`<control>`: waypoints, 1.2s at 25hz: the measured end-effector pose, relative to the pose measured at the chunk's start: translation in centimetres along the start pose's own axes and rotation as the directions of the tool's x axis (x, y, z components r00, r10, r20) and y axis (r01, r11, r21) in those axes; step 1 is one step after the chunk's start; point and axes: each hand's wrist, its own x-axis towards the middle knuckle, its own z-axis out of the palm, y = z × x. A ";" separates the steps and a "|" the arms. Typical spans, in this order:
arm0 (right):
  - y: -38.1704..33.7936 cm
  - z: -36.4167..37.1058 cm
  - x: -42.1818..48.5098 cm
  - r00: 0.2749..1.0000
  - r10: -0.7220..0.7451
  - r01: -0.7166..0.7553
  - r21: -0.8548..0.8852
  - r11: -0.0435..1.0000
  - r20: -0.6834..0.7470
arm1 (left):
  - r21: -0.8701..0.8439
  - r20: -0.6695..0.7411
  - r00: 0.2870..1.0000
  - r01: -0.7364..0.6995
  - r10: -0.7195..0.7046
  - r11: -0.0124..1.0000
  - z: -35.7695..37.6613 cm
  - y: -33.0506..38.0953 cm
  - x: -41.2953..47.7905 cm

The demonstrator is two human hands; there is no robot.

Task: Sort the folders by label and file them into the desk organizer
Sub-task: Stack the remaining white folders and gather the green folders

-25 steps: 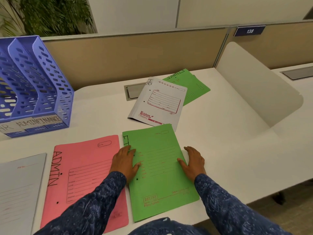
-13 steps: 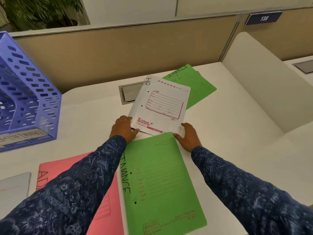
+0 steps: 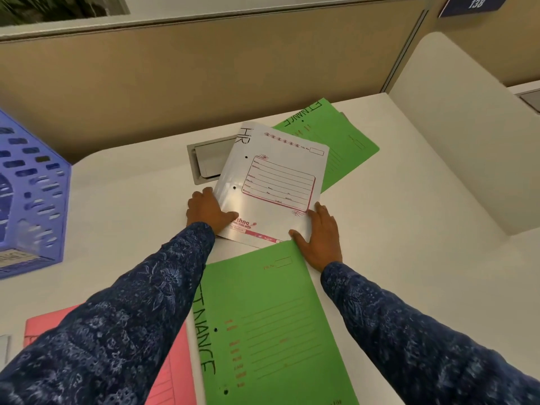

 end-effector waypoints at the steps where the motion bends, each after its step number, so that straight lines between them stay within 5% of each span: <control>1: 0.1 0.2 0.0 1.000 -0.007 0.006 -0.017 1.000 -0.006 | -0.042 0.038 0.998 0.043 -0.041 0.998 -0.3 0.0 0.5; 7: 0.0 0.0 0.1 1.000 0.002 -0.002 -0.030 1.000 0.012 | -0.430 0.118 0.990 -0.021 0.080 0.903 -0.9 -1.1 1.2; 15: -1.0 -2.0 1.9 0.994 0.103 -0.110 0.237 0.965 0.042 | -0.564 -0.036 0.972 -0.211 0.231 0.798 -3.0 0.2 -0.2; 22: -2.3 -5.8 5.9 0.927 0.290 -0.374 0.644 0.667 0.238 | -0.703 -0.178 0.960 -0.278 0.216 0.655 -7.2 3.0 -0.2; 30: -5.1 -8.9 5.3 0.960 0.169 -0.279 0.802 0.528 0.223 | -0.799 -0.166 0.969 -0.242 0.185 0.550 -10.0 2.5 -3.5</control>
